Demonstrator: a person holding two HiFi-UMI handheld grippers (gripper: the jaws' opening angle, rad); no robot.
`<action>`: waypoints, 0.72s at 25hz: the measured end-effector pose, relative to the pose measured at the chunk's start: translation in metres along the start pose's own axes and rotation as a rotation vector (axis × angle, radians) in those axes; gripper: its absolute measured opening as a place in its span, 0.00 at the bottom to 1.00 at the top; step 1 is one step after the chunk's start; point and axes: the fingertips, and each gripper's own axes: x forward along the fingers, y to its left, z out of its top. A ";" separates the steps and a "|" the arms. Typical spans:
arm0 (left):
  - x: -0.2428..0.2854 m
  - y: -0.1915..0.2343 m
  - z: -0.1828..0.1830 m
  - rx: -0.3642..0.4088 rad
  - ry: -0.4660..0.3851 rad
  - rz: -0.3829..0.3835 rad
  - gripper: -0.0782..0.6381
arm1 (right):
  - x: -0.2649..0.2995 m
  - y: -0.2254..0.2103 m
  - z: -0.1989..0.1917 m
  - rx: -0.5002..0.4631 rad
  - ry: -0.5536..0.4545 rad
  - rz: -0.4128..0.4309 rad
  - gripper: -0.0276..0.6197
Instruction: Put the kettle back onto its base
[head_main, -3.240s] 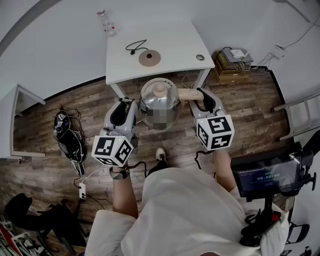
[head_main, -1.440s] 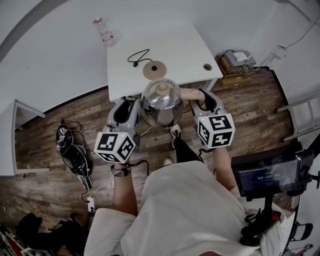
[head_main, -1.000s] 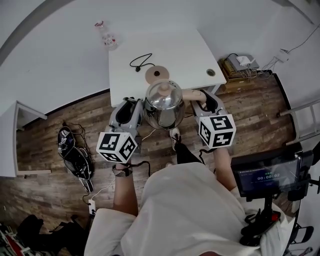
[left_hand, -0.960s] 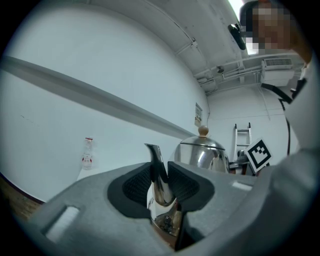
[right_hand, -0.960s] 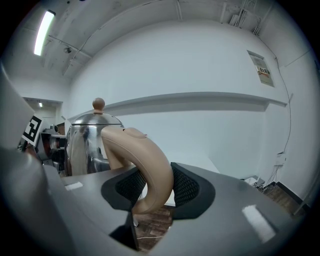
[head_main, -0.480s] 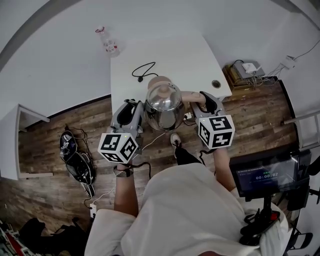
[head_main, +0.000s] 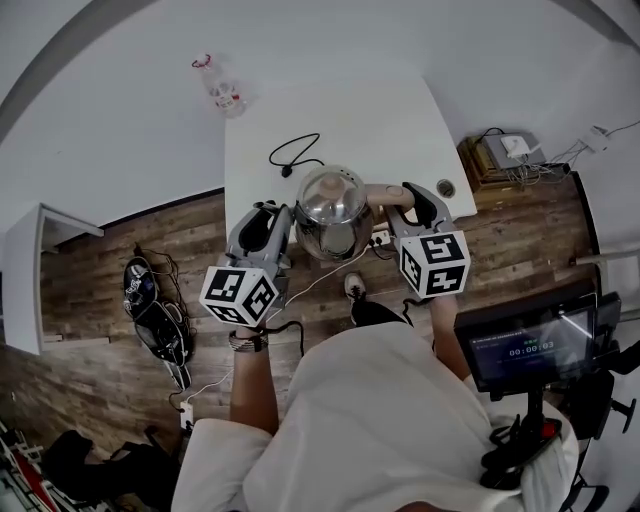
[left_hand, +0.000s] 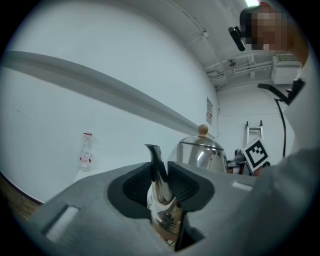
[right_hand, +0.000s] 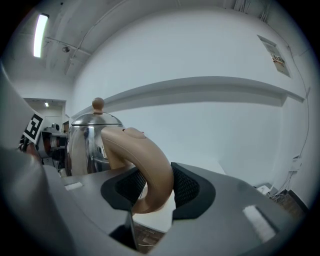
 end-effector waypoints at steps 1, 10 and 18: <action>0.017 0.009 -0.003 -0.006 0.011 0.014 0.26 | 0.017 -0.010 0.001 -0.008 0.009 0.010 0.28; 0.031 0.044 -0.012 -0.049 0.041 0.083 0.26 | 0.061 -0.005 0.003 -0.059 0.053 0.072 0.28; 0.082 0.079 -0.031 -0.070 0.096 0.135 0.26 | 0.124 -0.029 -0.010 -0.056 0.104 0.129 0.29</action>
